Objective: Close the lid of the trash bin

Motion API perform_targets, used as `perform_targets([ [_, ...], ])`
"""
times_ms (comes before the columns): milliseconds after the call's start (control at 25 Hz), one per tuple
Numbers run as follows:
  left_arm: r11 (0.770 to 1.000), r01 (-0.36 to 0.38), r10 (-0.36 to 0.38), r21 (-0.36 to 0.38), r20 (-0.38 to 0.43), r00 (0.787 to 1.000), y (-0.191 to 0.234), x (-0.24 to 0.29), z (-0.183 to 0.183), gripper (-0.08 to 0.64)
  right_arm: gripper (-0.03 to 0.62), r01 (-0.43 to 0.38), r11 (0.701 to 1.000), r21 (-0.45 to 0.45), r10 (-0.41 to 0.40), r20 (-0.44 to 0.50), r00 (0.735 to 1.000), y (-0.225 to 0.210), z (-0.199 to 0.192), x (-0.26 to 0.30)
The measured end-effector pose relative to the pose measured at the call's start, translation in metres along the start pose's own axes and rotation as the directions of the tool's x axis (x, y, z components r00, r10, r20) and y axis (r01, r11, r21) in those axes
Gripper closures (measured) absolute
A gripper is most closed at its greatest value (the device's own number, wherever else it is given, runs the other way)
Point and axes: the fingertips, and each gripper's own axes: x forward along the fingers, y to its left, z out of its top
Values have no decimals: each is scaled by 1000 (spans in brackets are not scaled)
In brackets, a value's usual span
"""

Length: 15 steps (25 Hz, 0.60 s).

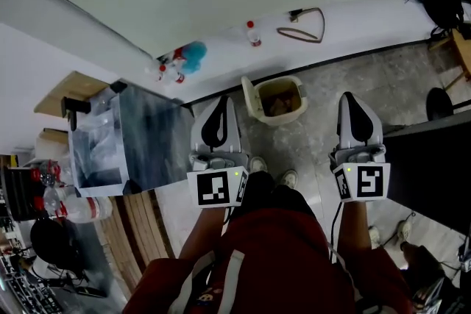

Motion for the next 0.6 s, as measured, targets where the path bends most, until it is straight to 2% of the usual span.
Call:
perform_targets([
  [280,999,-36,33,-29,-89,995,30,14,-62,555,592,-57,998,3,57,-53,997,23,-38,44],
  [600,996,-18,-1,-87,-211,978,52,46,-143,555,592,-98,995,10,98,-175,980,42,-86,97],
])
